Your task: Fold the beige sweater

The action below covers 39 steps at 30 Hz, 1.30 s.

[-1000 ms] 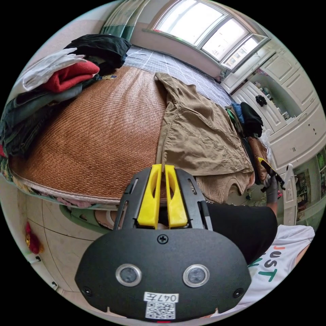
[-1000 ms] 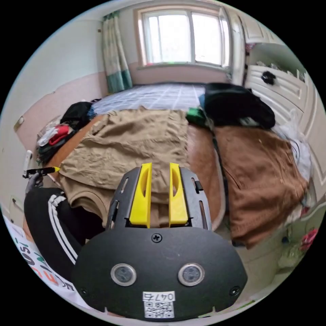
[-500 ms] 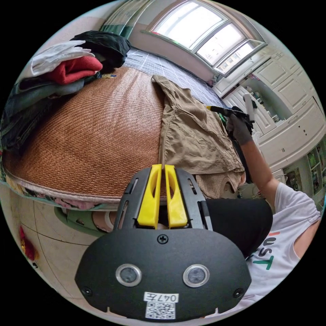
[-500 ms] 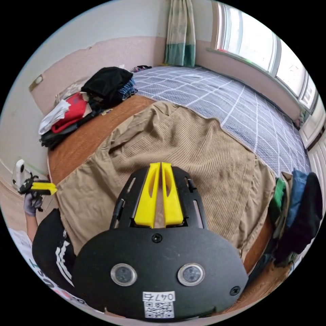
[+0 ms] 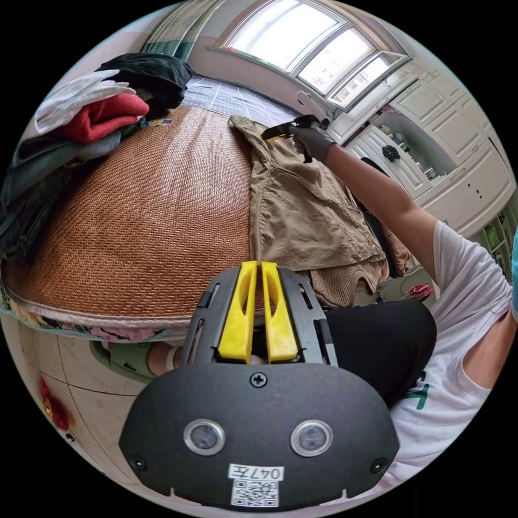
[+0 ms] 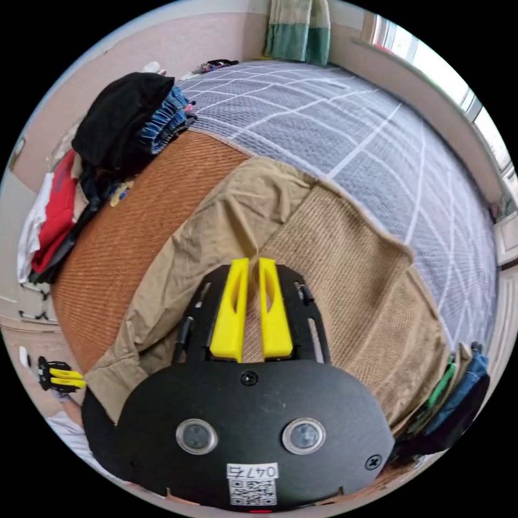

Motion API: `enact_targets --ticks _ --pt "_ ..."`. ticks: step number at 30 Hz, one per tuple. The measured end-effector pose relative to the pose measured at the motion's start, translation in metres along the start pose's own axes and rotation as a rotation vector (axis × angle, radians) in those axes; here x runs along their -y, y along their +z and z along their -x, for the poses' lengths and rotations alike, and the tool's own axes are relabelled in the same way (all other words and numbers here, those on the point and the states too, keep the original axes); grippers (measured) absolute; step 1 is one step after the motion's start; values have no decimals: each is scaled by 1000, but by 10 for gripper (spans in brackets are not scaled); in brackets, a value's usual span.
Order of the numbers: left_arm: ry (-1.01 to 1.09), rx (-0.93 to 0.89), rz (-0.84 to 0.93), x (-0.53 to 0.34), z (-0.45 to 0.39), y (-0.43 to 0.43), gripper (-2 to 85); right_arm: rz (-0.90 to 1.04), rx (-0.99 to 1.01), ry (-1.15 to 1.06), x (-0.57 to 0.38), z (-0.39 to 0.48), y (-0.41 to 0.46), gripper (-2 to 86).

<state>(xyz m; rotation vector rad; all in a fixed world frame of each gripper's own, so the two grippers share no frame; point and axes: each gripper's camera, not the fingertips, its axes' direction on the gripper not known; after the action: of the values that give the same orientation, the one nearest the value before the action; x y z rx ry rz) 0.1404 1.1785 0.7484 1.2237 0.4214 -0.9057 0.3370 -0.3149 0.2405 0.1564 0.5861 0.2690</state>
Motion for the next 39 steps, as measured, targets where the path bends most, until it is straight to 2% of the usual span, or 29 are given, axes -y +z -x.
enact_targets --ticks 5,7,10,12,13,16,21,23,24,26,30,34,36,38,39 --pt "5 -8 3 0 0 5 -9 -170 58 -33 15 24 -14 -9" --pt "6 -10 9 0 0 6 -9 -89 48 -48 24 32 8 -5" --pt "1 -19 -6 -5 1 0 -9 -93 93 12 27 24 -2 14" --pt "-8 -38 -21 -9 2 -2 -9 -130 63 90 27 16 -26 35" --pt "-14 -49 -26 -10 3 -2 -9 -206 17 108 25 19 -46 38" --pt "-4 -47 -10 -8 1 4 -9 -282 -62 -24 41 65 -72 42" --pt "12 -46 -4 -8 -5 7 -9 -105 -139 -157 100 141 -26 62" --pt "11 -58 -11 -11 -6 7 -9 53 -265 -190 123 160 20 58" --pt "11 -62 -13 -12 -6 6 -9 66 -276 -204 125 163 26 54" --pt "15 -77 -17 -13 -5 7 -9 19 -201 -137 129 157 20 10" --pt "26 -95 -15 -12 -5 8 -9 -51 -116 -84 122 137 15 -9" --pt "33 -110 -14 -11 -5 8 -9 -490 290 -28 88 108 -28 -8" --pt "32 -108 -17 -12 -6 7 -9 -383 220 35 96 103 -17 -1" --pt "28 -109 -29 -14 -7 4 -9 -184 49 19 108 105 12 24" --pt "25 -111 -31 -15 -7 4 -9 -144 25 9 109 107 20 33"
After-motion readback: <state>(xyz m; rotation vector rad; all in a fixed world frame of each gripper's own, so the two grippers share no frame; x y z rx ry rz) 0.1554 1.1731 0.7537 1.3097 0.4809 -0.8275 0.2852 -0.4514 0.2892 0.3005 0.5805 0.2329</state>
